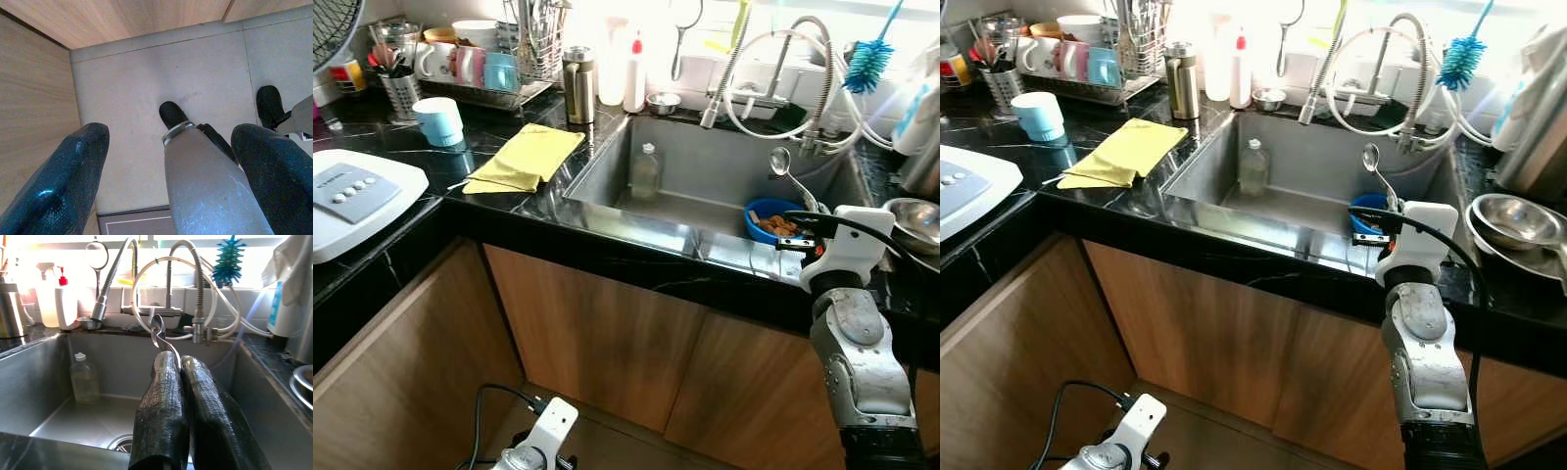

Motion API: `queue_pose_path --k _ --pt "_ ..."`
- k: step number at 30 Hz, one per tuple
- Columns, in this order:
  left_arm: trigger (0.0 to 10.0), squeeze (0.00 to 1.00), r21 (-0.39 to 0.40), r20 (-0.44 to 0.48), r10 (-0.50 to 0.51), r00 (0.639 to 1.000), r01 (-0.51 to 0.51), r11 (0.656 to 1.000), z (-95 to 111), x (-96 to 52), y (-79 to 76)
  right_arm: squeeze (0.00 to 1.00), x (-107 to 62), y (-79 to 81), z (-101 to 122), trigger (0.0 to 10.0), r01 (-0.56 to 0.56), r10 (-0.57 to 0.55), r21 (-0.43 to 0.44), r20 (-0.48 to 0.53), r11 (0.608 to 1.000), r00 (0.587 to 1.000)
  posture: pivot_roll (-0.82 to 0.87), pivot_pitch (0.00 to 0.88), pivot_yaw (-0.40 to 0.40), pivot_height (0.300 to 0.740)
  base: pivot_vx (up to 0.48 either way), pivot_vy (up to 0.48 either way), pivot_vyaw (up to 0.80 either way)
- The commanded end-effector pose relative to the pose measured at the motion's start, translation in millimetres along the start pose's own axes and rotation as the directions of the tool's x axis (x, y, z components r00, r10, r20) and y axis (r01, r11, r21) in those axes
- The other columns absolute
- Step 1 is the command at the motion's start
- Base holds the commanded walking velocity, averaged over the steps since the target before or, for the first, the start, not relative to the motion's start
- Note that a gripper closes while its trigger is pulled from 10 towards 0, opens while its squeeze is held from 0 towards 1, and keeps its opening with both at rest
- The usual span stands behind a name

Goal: Kitchen organization

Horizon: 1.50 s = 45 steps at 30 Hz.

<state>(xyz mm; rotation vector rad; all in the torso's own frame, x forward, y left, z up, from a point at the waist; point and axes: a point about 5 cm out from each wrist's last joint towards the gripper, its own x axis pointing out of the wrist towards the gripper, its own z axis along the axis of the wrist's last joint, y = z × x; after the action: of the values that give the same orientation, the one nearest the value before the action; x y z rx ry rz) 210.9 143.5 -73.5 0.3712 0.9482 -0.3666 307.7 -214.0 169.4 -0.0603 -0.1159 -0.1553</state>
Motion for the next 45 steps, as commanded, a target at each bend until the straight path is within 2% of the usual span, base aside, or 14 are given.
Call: queue_pose_path --k 1,10,18,45 --pt "10.0 0.00 0.008 0.001 0.007 1.000 -0.007 1.000 2.9 0.2 2.3 0.00 0.3 -2.3 5.7 10.0 0.011 -0.011 -0.003 0.020 1.000 1.000 0.02 0.000 -0.033 0.736 0.000 0.000 0.00" --pt "10.0 0.00 0.009 0.007 0.005 1.000 -0.005 1.000 5.0 0.3 2.7 0.00 -0.9 -6.8 3.5 10.0 0.038 -0.038 0.006 0.012 0.999 0.999 0.02 0.002 -0.031 0.736 0.198 0.000 0.00" --pt "10.0 0.00 0.009 0.015 0.002 1.000 -0.003 1.000 8.0 0.6 2.6 0.00 -1.5 -2.4 3.5 10.0 0.012 -0.012 -0.031 0.013 0.999 1.000 0.02 0.004 -0.032 0.736 0.271 0.000 0.00" --pt "10.0 0.00 0.007 0.027 -0.003 1.000 0.003 1.000 12.8 1.1 1.5 0.00 -1.8 -0.4 2.6 10.0 0.005 -0.005 -0.012 0.009 1.000 1.000 0.02 0.005 -0.035 0.736 0.281 0.000 0.00"
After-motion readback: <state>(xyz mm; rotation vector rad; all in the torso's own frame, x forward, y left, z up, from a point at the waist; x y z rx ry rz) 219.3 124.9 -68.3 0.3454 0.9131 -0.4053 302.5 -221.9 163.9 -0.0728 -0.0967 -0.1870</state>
